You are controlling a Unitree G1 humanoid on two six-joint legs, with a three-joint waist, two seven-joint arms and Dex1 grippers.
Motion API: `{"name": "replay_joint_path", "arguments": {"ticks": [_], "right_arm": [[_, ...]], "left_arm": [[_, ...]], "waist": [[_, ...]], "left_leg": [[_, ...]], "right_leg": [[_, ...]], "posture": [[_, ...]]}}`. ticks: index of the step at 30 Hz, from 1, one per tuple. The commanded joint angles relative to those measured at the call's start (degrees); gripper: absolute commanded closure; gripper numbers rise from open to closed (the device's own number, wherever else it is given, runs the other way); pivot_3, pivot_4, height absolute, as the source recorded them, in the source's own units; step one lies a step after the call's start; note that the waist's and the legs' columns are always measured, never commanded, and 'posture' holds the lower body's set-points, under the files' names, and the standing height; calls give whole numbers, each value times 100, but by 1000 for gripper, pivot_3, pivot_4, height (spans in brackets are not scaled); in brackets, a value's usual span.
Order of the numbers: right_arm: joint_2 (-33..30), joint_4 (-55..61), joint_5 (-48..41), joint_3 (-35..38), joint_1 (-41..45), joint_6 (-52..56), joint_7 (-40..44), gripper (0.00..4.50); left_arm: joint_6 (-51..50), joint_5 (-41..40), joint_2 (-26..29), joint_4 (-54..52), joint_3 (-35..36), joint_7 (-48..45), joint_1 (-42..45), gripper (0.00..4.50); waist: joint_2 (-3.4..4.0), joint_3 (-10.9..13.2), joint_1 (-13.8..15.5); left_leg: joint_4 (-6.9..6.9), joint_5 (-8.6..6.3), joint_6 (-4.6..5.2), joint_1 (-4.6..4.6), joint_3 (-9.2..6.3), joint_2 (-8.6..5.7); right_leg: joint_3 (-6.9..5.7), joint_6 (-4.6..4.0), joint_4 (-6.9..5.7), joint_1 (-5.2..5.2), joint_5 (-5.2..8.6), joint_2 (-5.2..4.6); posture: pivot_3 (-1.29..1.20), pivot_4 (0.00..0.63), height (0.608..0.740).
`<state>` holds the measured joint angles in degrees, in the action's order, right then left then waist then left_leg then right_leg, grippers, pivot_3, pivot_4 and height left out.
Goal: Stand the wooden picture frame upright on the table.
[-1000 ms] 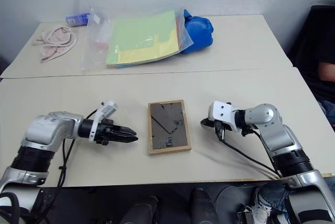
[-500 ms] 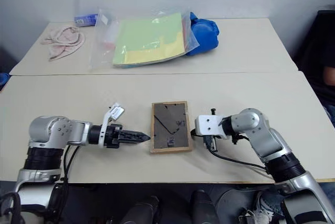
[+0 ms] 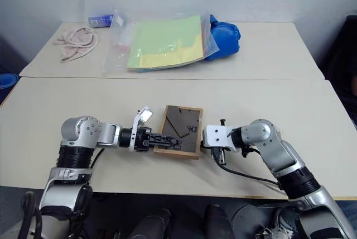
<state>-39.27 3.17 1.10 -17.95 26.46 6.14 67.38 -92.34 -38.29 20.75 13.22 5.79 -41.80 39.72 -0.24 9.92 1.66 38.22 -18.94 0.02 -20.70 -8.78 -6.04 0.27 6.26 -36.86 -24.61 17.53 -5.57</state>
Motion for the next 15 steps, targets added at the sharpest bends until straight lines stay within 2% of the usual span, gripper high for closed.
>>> {"name": "replay_joint_path", "arguments": {"ticks": [1,3,5,8,12,15], "right_arm": [[-21,366,-172,229,-95,230,-148,4500],[-88,562,-357,420,-157,449,-162,4500],[-227,782,-842,822,-150,1031,-64,4500],[-419,1056,-1781,1365,-85,2208,143,3938],[-449,1235,-3268,2055,414,4018,116,2664],[-154,1226,-3716,2063,792,4664,-250,1569]], "left_arm": [[-16,-346,97,-204,76,-168,63,2760],[-16,-488,203,-338,75,-267,14,3202],[33,-574,293,-500,122,-358,10,3223],[175,-686,439,-694,76,-524,-2,3223],[495,-717,615,-956,-41,-675,47,3223],[775,-766,727,-1247,-228,-884,15,3223]], "waist": [[0,0,-32],[0,0,-42],[-1,1,-45],[-3,2,-45],[-4,3,-55],[-6,4,-68]], "left_leg": [[-1,0,0,0,1,0],[-1,0,-1,0,1,4],[-4,0,-2,-1,3,5],[-4,0,-2,-8,4,8],[-4,0,-3,-9,4,11],[-8,-2,-5,-10,5,17]], "right_leg": [[1,0,0,-1,0,-1],[1,0,0,-2,0,0],[3,0,-1,-5,0,0],[5,0,-1,-14,0,1],[5,-1,2,-12,0,0],[5,-2,4,-15,1,3]], "posture": [[0,150,740],[0,150,740],[0,150,740],[0,150,740],[0,150,740],[0,150,740]]}}
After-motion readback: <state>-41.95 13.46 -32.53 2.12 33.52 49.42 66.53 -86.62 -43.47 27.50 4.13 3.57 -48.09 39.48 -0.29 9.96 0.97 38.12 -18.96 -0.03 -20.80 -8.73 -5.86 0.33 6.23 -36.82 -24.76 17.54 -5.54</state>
